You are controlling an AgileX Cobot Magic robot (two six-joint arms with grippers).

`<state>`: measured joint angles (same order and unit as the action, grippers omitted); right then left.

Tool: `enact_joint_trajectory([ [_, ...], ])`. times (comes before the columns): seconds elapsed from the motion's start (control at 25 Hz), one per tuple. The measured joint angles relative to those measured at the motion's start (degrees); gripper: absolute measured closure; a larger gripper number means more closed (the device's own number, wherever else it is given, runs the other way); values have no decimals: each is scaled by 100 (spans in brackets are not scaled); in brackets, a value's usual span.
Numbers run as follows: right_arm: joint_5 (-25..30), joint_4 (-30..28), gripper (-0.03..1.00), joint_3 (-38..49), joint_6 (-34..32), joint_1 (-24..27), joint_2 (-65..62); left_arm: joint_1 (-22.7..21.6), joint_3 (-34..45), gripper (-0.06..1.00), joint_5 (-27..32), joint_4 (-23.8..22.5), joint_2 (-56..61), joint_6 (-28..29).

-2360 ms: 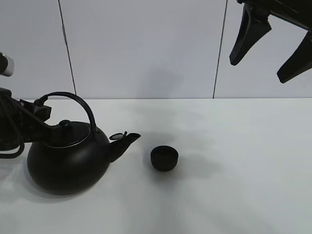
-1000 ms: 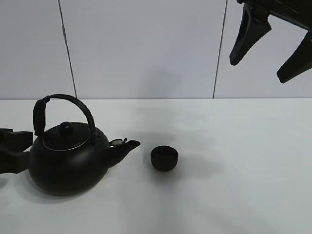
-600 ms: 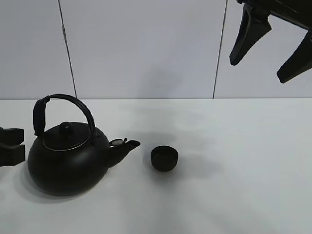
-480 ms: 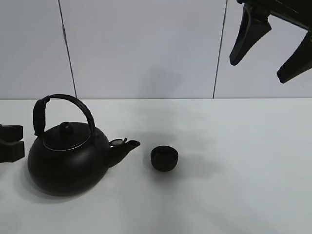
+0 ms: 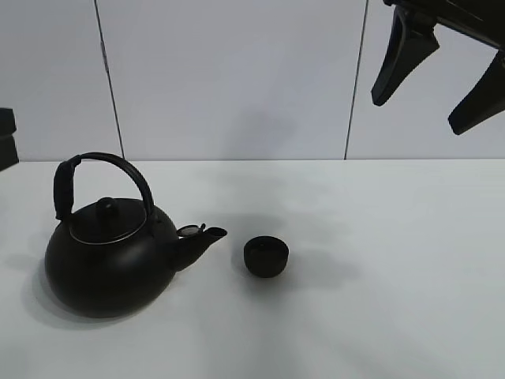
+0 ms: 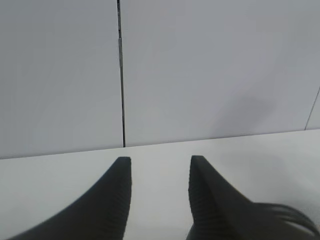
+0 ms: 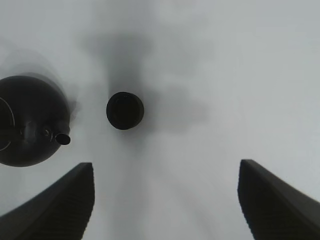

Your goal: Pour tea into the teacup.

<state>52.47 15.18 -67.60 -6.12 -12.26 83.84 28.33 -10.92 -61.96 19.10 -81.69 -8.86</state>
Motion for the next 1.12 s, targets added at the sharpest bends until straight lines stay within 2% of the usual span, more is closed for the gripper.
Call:
enact_joint_trajectory([
  [0.08, 0, 0, 42, 0, 0, 0, 0, 0, -233, 66, 532, 17, 259, -27],
  [0.36, -4, 0, 42, 0, 0, 0, 0, 0, -1562, 66, 3708, -173, 628, -176],
  [0.6, -4, 0, 42, 0, 0, 0, 0, 0, -3180, 66, 6196, -264, 636, -183],
  [0.76, -22, 0, 42, 0, 0, 0, 0, 0, -4391, 57, 8087, -294, 489, -171],
  [0.88, -57, 0, 42, 0, 0, 0, 0, 0, -5136, 50, 8937, -313, 149, 137],
  [1.12, -56, 0, 42, 0, 0, 0, 0, 0, -5989, 47, 9858, -459, -774, 1240],
])
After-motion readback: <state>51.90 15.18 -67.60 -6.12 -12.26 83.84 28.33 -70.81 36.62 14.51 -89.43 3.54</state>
